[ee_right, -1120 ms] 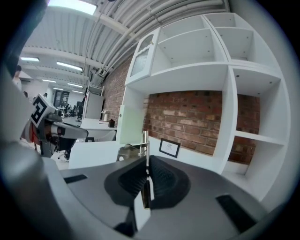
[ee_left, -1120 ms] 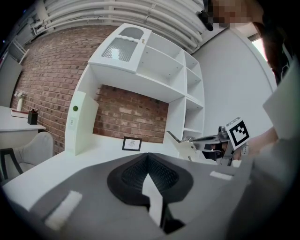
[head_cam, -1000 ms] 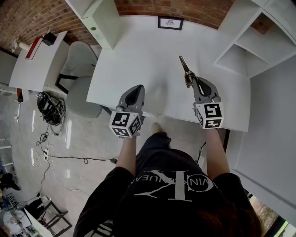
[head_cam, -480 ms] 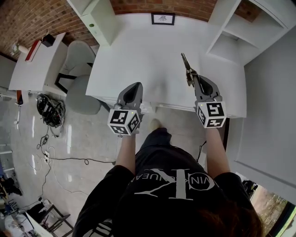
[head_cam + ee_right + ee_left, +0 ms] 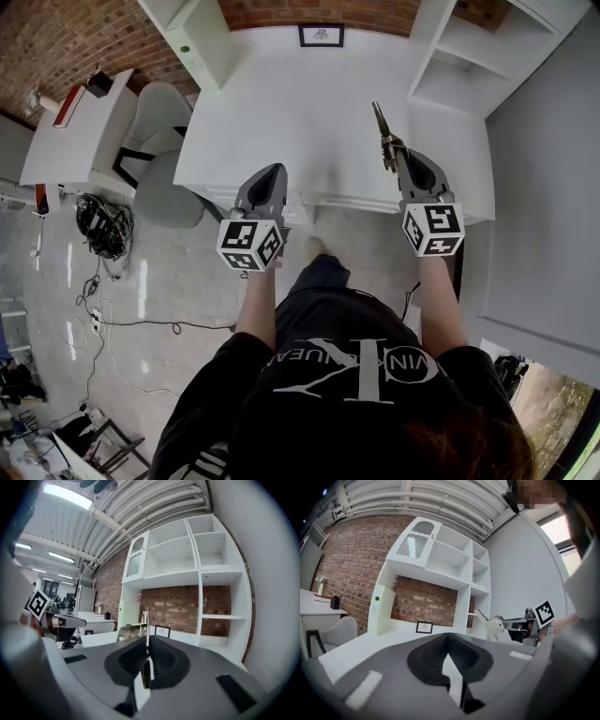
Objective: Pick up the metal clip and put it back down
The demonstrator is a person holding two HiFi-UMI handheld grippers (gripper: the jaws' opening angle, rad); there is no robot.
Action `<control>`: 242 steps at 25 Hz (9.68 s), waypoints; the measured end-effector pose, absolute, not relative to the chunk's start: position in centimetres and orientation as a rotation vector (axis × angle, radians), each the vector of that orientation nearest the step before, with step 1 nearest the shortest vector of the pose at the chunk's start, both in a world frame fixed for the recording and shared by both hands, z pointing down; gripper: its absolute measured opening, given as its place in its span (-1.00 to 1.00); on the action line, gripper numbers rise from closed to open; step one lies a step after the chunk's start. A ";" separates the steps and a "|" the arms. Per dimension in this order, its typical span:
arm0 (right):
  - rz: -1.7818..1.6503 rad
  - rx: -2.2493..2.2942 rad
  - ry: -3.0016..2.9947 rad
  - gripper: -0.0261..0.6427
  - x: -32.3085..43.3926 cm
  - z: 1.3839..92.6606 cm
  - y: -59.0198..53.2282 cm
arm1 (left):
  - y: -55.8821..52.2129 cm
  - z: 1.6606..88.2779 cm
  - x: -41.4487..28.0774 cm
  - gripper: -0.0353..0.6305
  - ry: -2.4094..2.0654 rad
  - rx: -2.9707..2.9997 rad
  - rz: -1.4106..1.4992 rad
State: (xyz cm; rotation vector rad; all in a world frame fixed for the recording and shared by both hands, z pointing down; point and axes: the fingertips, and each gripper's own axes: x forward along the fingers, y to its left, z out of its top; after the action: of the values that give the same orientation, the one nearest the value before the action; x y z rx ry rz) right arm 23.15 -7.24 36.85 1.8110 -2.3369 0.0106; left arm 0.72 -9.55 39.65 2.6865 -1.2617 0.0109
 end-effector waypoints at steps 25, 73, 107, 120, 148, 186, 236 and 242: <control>0.043 1.856 -2.439 -0.88 23.6 36.2 -8.7 | -10.6 39.5 -0.2 -0.88 -1.316 2.663 0.019; -0.170 1.111 -1.942 -0.88 17.8 52.6 -24.9 | -23.0 49.2 -1.5 -0.88 -1.290 2.484 0.165; -0.326 0.982 -1.852 -0.87 15.4 56.2 -26.5 | -25.3 50.5 -2.7 -0.88 -1.279 2.452 0.159; -0.268 0.972 -1.894 -0.67 15.1 56.8 -25.8 | -25.1 50.7 -2.7 -0.88 -1.278 2.444 0.154; -0.164 1.068 -2.000 -0.67 16.1 54.0 -22.5 | -22.3 49.1 -1.5 -0.88 -1.257 2.478 0.134; 0.146 1.563 -2.403 -0.88 20.9 43.0 -16.7 | -18.7 42.7 0.6 -0.88 -1.273 2.616 0.055; 0.087 1.779 -2.498 -0.88 24.7 36.8 -13.1 | -16.5 37.0 2.0 -0.88 -1.313 2.706 -0.056; 0.121 1.805 -2.548 -0.88 24.6 36.4 -12.8 | -16.2 37.0 1.6 -0.88 -1.319 2.707 -0.052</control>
State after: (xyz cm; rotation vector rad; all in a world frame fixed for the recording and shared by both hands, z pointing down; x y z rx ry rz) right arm 24.62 -12.80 36.42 1.8048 -2.5476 0.1215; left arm 1.58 -16.17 36.95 2.7070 -1.3186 -0.0518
